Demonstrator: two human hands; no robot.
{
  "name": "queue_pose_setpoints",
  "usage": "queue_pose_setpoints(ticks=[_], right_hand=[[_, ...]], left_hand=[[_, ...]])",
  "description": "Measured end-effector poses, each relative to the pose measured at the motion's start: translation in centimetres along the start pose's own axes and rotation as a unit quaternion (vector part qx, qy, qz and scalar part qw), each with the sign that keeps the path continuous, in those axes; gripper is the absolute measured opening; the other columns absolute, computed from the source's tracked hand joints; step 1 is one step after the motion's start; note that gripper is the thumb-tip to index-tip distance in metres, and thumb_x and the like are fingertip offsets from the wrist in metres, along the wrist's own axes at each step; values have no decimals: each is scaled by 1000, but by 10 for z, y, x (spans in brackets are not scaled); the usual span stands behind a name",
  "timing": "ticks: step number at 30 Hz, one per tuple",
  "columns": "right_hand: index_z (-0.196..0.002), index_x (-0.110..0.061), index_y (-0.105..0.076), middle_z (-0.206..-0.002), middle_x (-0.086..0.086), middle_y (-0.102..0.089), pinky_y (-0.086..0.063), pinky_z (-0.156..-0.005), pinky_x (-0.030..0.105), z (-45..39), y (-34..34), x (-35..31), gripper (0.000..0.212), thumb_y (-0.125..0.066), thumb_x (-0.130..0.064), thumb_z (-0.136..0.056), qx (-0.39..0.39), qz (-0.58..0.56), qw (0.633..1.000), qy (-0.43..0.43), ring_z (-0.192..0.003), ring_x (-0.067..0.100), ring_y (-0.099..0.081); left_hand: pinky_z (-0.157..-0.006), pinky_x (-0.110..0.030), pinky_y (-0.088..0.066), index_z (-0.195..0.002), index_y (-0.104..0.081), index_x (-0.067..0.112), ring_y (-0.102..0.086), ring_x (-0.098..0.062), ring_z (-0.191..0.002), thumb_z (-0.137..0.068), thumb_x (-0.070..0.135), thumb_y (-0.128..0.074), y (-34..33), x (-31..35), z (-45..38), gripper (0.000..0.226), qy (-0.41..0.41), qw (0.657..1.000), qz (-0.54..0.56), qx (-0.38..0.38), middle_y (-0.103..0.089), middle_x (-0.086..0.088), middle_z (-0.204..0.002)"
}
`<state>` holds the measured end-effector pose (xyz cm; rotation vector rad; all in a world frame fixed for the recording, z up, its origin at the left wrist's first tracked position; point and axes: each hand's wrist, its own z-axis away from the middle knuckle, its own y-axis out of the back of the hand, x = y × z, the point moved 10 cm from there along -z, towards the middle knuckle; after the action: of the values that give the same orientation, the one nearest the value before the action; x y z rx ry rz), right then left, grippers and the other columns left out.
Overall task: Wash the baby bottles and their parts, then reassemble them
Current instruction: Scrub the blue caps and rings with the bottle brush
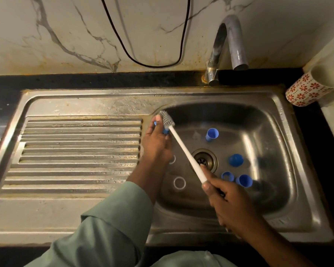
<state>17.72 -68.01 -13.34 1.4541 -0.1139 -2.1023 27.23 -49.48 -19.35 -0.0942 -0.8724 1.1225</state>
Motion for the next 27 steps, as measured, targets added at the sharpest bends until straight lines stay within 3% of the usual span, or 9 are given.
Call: queue_pose_setpoints(ticks=[3, 6, 9, 12, 14, 17, 21, 24, 27], right_hand=[[-120, -49, -50, -50, -9, -51, -36, -40, 16, -11, 6, 0, 29, -49, -30, -98, 10, 11, 1000, -15, -40, 1, -42], [-112, -41, -59, -54, -3, -54, -38, -39, 16, -4, 9, 1, 20, -51, -33, -95, 7, 9, 1000, -13, -40, 2, -44], [-114, -41, -58, -54, -5, -51, -38, -39, 18, -14, 9, 6, 22, -50, -34, -96, 14, -33, 998, -46, -39, 2, -44], [-118, -55, -50, -54, -4, -48, -39, -38, 19, -14, 10, 5, 29, -48, -36, -97, 15, -29, 999, -43, -39, 4, -43], [-113, -62, -51, -55, -3, -48, -40, -38, 21, -4, 9, 2, 31, -49, -37, -95, 13, -42, 999, -22, -40, 6, -42], [-118, -59, -52, -56, -4, -49, -39, -39, 21, -1, 6, -3, 33, -50, -35, -96, 1, -58, 998, -15, -40, 4, -41], [-114, -56, -53, -55, -4, -53, -40, -38, 23, -18, 15, -11, 28, -48, -34, -97, 14, -59, 998, -19, -40, 8, -42], [-101, -66, -56, -55, -3, -52, -39, -37, 23, -6, 16, -11, 32, -50, -35, -95, 5, -76, 997, -4, -40, 9, -41], [-103, -59, -59, -59, 1, -53, -40, -37, 26, -9, 20, -6, 27, -51, -34, -95, 22, -84, 996, -19, -40, 12, -41]], left_hand=[[-102, -45, -53, -127, -64, 3, -65, -28, -114, -98, 18, -61, -3, -4, 1, 33, 16, 1000, 5, -5, -68, -17, -118], [-99, -46, -55, -116, -70, 9, -68, -27, -110, -96, 18, -64, -3, 5, -1, 23, 0, 1000, -1, -12, -71, -12, -109], [-94, -40, -58, -129, -64, 7, -68, -23, -107, -97, 23, -62, -6, -4, 0, 36, 12, 998, -49, -27, -70, -12, -116], [-77, -31, -62, -135, -57, 3, -63, -26, -115, -104, 23, -51, -6, -4, -3, 37, 47, 998, -30, -36, -61, -18, -133], [-68, -27, -61, -132, -58, 2, -65, -24, -106, -106, 16, -47, -6, 4, -8, 32, 41, 998, -24, -49, -63, -15, -127], [-72, -27, -60, -121, -63, 2, -67, -20, -92, -103, 15, -52, -7, 9, -7, 25, 11, 998, -25, -60, -67, -12, -107], [-83, -35, -61, -120, -67, 2, -70, -26, -108, -94, 17, -65, -13, 9, -2, 30, -8, 993, -78, -85, -71, -13, -117], [-77, -32, -62, -106, -72, 7, -75, -22, -95, -90, 19, -69, -6, 21, -10, 19, -42, 994, -72, -73, -77, -7, -101], [-71, -30, -60, -109, -73, 8, -76, -20, -87, -86, 27, -72, -10, 14, -7, 29, -56, 972, -200, -114, -77, -5, -97]])
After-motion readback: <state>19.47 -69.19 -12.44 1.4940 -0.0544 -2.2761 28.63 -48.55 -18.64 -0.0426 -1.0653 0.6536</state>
